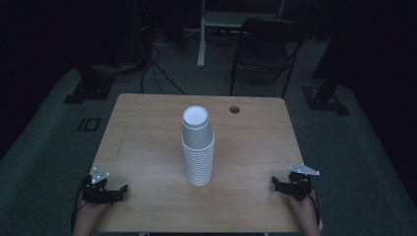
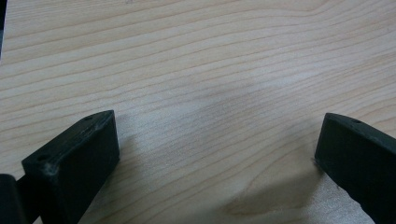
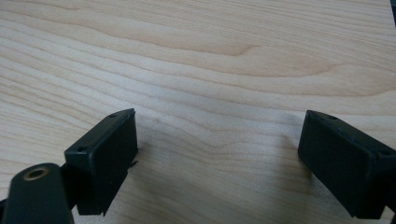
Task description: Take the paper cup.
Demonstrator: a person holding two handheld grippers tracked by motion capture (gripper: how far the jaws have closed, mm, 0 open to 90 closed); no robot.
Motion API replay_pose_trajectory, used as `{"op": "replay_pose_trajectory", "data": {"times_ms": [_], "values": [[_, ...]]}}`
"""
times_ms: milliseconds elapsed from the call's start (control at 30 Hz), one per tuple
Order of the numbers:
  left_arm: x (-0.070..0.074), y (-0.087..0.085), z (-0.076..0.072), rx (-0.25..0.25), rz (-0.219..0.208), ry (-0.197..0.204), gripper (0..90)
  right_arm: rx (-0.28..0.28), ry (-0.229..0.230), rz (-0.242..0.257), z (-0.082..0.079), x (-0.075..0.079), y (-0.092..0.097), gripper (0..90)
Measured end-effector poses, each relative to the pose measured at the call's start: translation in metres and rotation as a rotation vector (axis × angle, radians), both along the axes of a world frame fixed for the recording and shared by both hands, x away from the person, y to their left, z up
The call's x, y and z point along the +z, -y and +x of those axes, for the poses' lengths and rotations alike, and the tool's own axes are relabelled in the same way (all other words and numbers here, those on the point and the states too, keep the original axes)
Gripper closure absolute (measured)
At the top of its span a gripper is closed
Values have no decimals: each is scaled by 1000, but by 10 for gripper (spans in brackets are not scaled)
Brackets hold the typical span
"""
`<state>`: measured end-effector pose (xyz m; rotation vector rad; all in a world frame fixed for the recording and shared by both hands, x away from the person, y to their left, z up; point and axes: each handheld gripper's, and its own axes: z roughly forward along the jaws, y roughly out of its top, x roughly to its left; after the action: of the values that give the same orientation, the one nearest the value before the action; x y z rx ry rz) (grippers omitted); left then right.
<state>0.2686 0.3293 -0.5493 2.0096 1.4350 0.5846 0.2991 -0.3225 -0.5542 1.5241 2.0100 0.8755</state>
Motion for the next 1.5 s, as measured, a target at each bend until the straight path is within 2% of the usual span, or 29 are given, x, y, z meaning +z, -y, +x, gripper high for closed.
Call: {"op": "replay_pose_trajectory", "data": {"times_ms": [467, 700, 767, 867, 1133, 1200, 1300, 1433, 1500], "values": [[0, 0, -2, 0, 0, 4, 3, 0, 0, 0, 0, 0, 0, 112], [2, 2, -5, -29, -7, -3, 3, 0, -1, 0, 0, 0, 0, 112], [5, 3, -6, -36, -19, 4, 3, 0, -1, 0, 0, 0, 0, 112], [13, 5, -7, -56, -64, 29, 3, 0, 0, 0, 0, 0, 0, 112], [28, 19, -11, -96, -55, 59, 15, 0, 0, 0, 0, 0, 0, 112], [33, 22, -13, -116, -69, 67, 15, 0, 0, 0, 0, 0, 0, 112], [39, 24, -14, -135, -113, 86, 15, 0, 0, 0, 0, 0, 0, 112], [49, 29, -17, -162, -111, 108, 15, 0, 0, 0, 0, 0, 0, 112], [51, 30, -18, -179, -125, 112, 15, 0, 0, 0, 0, 0, 0, 112]]}}
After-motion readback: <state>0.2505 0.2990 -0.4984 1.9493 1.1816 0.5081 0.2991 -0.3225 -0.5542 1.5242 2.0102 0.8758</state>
